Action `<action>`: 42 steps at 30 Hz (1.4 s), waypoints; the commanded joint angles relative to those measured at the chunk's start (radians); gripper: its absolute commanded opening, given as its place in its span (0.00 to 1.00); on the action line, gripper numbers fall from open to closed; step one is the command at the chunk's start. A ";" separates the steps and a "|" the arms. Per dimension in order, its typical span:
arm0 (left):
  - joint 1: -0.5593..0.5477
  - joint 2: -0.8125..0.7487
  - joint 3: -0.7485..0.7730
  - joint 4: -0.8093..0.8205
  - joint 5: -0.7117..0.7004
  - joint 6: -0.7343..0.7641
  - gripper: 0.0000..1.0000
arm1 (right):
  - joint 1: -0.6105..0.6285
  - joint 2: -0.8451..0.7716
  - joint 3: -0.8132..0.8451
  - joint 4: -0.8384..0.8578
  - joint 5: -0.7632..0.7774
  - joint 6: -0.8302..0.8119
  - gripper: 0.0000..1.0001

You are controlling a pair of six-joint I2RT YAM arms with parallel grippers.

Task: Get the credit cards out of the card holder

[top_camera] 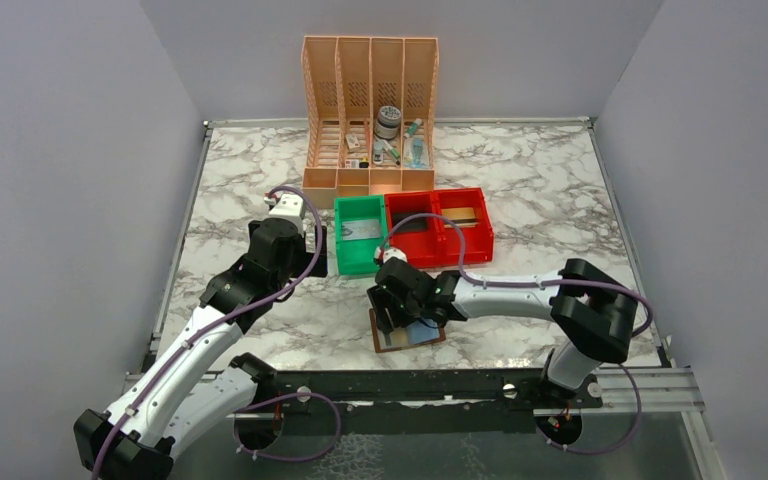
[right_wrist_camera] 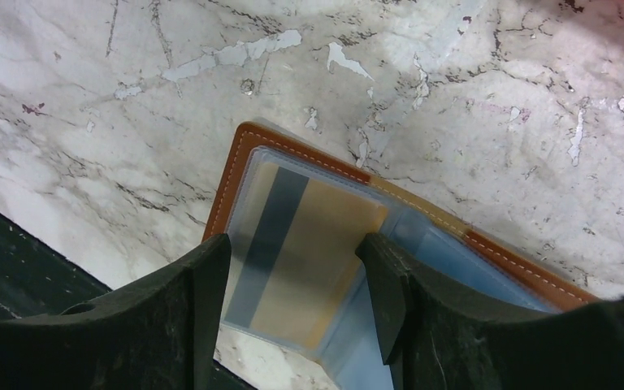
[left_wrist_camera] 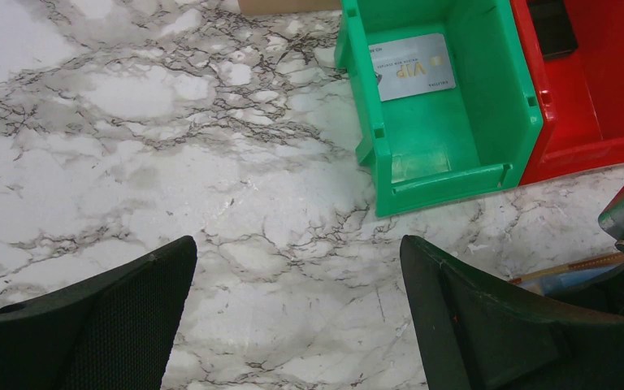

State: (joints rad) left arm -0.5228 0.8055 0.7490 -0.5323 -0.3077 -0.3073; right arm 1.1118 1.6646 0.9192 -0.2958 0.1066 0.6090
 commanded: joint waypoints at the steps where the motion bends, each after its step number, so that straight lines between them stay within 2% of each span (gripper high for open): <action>1: 0.007 0.000 -0.011 0.017 -0.008 0.005 0.99 | 0.006 0.040 -0.019 -0.038 0.060 0.030 0.65; 4: 0.007 0.000 -0.011 0.017 -0.010 0.005 0.99 | 0.006 0.030 -0.028 -0.037 0.061 0.033 0.66; 7: 0.007 0.002 -0.011 0.016 -0.010 0.005 0.99 | 0.006 0.031 -0.027 -0.030 0.045 0.029 0.73; 11: 0.007 0.003 -0.011 0.016 -0.011 0.005 0.99 | 0.006 0.064 -0.014 -0.046 0.071 0.031 0.74; 22: 0.008 0.006 -0.013 0.015 0.003 0.004 0.99 | -0.003 0.000 -0.059 0.042 -0.011 0.031 0.60; 27: 0.007 -0.003 -0.013 0.017 0.035 -0.015 0.99 | -0.020 -0.008 -0.086 0.079 -0.048 0.024 0.57; 31: 0.007 -0.011 -0.002 0.029 0.207 -0.087 0.99 | -0.023 -0.032 -0.117 0.124 -0.062 0.024 0.57; 37: 0.006 -0.054 -0.153 0.247 0.593 -0.298 0.91 | -0.064 -0.051 -0.184 0.224 -0.140 0.061 0.57; 42: -0.035 -0.107 -0.290 0.338 0.636 -0.424 0.85 | -0.087 -0.101 -0.269 0.296 -0.145 0.112 0.54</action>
State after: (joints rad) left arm -0.5270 0.7490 0.5465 -0.3218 0.1810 -0.5785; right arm 1.0374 1.5684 0.7303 -0.0406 -0.0143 0.6701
